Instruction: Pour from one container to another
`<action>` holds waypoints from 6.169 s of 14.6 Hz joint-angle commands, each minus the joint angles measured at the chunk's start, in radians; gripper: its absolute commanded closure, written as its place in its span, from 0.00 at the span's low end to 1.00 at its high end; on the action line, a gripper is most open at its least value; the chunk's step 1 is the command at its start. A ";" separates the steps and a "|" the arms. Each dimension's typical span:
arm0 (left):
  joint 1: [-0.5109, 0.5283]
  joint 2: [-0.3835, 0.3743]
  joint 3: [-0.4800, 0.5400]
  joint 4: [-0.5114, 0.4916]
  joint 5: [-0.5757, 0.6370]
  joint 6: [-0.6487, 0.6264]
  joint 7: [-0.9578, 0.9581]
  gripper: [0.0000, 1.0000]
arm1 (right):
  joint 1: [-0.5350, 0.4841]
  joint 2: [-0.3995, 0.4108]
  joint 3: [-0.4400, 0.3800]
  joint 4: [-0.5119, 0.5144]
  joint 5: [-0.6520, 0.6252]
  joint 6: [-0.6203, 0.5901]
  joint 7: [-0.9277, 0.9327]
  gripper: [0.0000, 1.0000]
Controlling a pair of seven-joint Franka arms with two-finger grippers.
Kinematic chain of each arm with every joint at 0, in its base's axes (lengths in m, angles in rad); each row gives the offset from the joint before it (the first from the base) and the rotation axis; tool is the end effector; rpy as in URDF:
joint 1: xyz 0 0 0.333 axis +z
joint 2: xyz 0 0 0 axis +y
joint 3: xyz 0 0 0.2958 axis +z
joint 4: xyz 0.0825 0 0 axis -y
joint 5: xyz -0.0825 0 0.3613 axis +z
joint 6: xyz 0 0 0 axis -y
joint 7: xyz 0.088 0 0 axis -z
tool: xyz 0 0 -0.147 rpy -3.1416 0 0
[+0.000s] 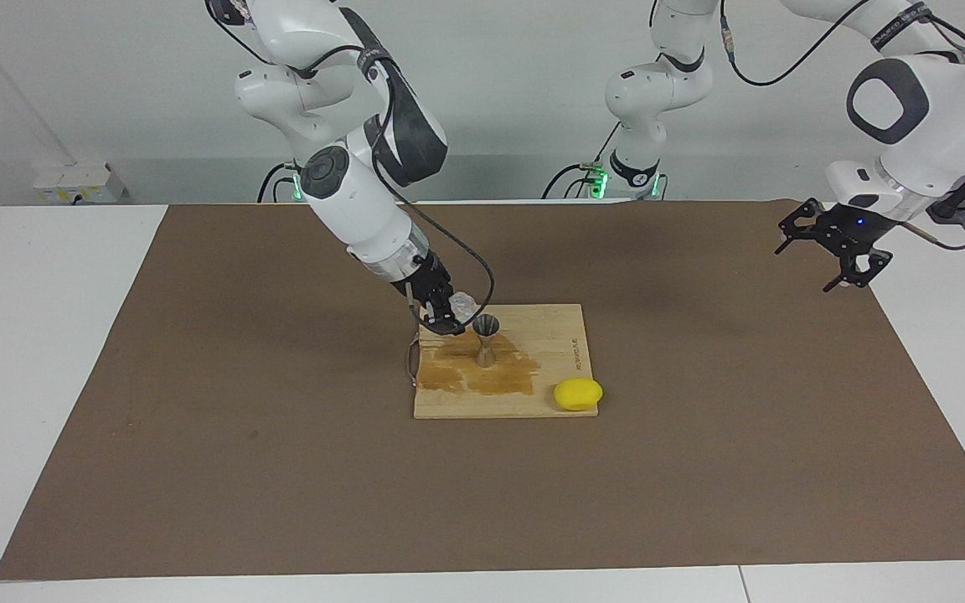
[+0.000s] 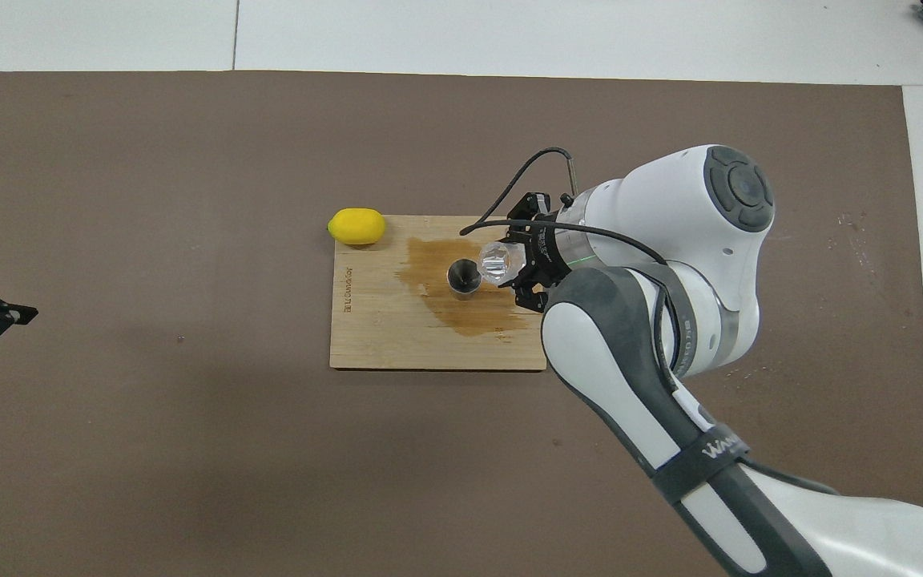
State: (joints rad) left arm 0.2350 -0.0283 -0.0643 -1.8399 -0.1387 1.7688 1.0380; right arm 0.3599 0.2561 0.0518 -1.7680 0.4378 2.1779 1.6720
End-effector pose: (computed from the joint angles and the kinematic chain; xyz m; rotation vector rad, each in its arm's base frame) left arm 0.5219 0.0719 0.4755 2.7473 -1.2219 0.0613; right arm 0.5644 0.2771 0.3890 -2.0540 1.8904 0.3697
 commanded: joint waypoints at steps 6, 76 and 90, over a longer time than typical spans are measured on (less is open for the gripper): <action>-0.031 -0.108 0.009 -0.081 0.024 -0.012 -0.383 0.00 | 0.021 0.014 0.003 0.044 -0.088 -0.021 0.094 1.00; -0.192 -0.045 0.001 0.077 0.129 0.026 -0.946 0.00 | -0.061 -0.012 0.008 0.078 0.128 0.059 0.071 1.00; -0.270 -0.048 0.054 0.067 0.128 0.050 -0.990 0.00 | -0.475 -0.078 0.007 -0.117 0.696 -0.229 -0.561 1.00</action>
State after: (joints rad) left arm -0.0057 -0.0684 -0.0318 -1.7639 -0.0325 1.7976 0.0720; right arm -0.0554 0.2145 0.0446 -1.8187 1.0775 1.9930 1.1982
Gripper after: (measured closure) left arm 0.000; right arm 0.489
